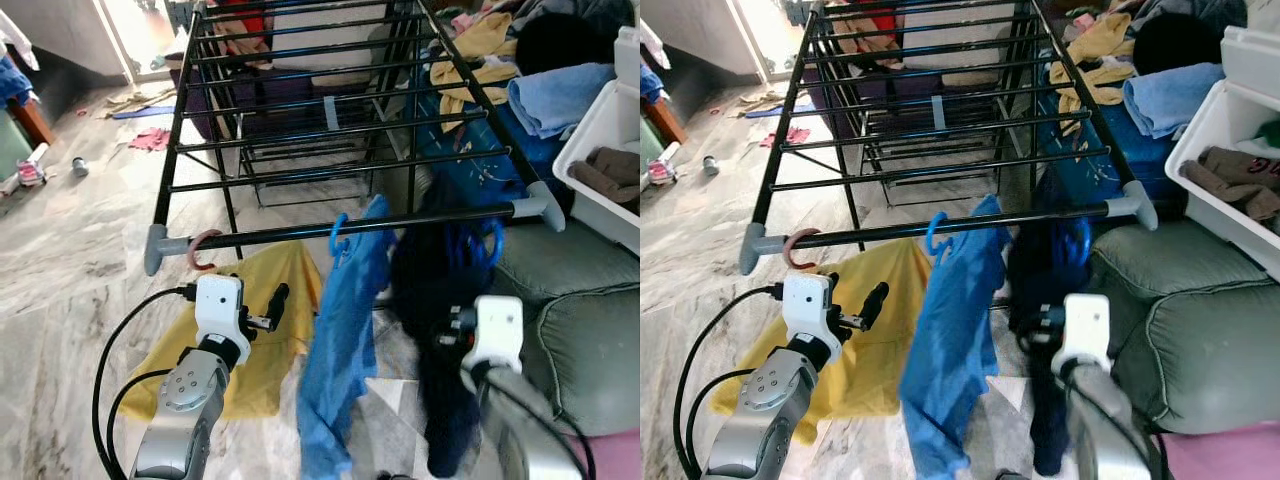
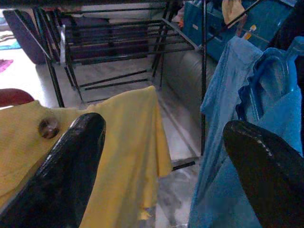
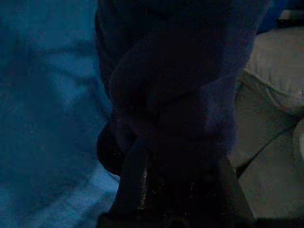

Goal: Hang hanger

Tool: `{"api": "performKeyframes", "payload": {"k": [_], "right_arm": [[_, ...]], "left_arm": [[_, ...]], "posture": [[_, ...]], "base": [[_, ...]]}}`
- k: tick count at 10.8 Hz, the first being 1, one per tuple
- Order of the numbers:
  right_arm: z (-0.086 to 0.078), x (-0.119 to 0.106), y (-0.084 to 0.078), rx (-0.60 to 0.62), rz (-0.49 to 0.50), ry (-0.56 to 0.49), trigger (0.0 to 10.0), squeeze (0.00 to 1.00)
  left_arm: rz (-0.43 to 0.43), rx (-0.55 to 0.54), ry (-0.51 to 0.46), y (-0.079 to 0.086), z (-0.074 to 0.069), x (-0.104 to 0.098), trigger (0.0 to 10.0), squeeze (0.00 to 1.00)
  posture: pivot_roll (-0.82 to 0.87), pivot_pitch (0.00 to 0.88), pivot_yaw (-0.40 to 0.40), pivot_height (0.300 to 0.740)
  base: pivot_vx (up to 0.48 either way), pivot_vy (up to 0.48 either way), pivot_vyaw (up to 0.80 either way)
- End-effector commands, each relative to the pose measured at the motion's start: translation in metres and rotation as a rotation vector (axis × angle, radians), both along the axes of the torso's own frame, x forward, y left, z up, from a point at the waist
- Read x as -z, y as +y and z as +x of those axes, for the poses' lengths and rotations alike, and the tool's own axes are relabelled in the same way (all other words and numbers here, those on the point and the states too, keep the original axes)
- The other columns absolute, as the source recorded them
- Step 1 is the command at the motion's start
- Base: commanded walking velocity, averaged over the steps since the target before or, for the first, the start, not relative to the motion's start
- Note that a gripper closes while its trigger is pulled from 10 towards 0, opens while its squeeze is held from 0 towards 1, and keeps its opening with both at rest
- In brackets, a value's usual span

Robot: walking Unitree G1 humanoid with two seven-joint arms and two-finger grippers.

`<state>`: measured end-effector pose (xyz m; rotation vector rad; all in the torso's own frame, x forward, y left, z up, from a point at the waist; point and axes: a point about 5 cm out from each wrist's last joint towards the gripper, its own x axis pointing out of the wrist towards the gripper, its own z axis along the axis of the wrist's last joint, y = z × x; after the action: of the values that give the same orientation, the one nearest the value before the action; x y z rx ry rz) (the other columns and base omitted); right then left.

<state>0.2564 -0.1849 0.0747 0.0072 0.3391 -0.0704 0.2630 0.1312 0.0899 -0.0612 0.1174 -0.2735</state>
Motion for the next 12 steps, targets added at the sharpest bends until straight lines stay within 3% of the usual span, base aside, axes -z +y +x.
{"api": "performKeyframes", "payload": {"k": [1,4,7,12], "right_arm": [[0.004,-0.005,0.000,0.000,0.014,-0.018,10.0,0.00],[0.026,-0.010,-0.001,-0.104,0.014,0.050,10.0,0.00],[0.044,-0.028,-0.004,-0.174,-0.010,0.022,10.0,0.00],[0.057,-0.021,-0.010,-0.183,0.032,0.153,10.0,0.00]], "left_arm": [[0.005,0.002,0.006,0.003,0.000,0.000,10.0,0.00],[0.009,0.006,0.007,0.003,0.001,-0.001,10.0,0.00],[0.008,-0.002,0.008,0.004,0.001,-0.001,10.0,0.00],[0.009,0.004,0.012,0.003,0.001,0.000,10.0,0.00]], "posture": [[-0.08,0.067,0.069,0.740],[-0.07,0.065,0.070,0.740],[-0.07,0.065,0.069,0.740],[-0.07,0.068,0.075,0.740]], "base": [[0.000,0.000,0.00],[0.000,0.000,0.00],[0.000,0.000,0.00],[0.000,0.000,0.00]]}}
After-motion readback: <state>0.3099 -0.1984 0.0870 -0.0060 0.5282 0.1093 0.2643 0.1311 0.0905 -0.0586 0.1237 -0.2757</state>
